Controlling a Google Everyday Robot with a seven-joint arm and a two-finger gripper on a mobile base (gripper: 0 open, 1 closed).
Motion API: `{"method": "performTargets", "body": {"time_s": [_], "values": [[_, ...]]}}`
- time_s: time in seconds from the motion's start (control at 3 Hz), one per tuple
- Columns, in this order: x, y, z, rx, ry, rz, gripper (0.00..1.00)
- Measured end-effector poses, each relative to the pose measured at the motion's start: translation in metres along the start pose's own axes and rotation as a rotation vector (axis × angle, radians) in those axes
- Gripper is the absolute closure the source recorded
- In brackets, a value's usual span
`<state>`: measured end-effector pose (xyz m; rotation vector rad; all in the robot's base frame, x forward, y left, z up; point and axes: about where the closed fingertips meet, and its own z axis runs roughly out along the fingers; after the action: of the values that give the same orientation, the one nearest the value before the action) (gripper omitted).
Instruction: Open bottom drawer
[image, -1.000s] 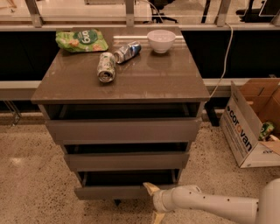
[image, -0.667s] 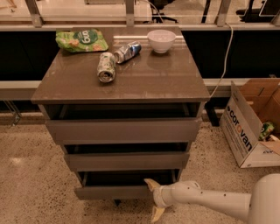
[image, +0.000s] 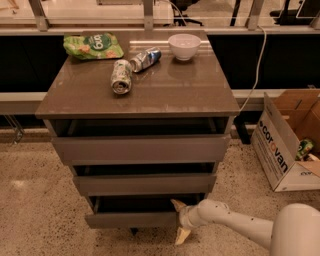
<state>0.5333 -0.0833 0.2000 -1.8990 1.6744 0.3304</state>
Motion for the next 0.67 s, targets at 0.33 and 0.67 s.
{"method": "performTargets", "body": {"time_s": [0.33,0.67], "values": [[0.023,-0.012,0.015,-0.018,0.026,0.036,0.15],[0.035,-0.011,0.02,-0.041,0.044,0.053,0.36]]}}
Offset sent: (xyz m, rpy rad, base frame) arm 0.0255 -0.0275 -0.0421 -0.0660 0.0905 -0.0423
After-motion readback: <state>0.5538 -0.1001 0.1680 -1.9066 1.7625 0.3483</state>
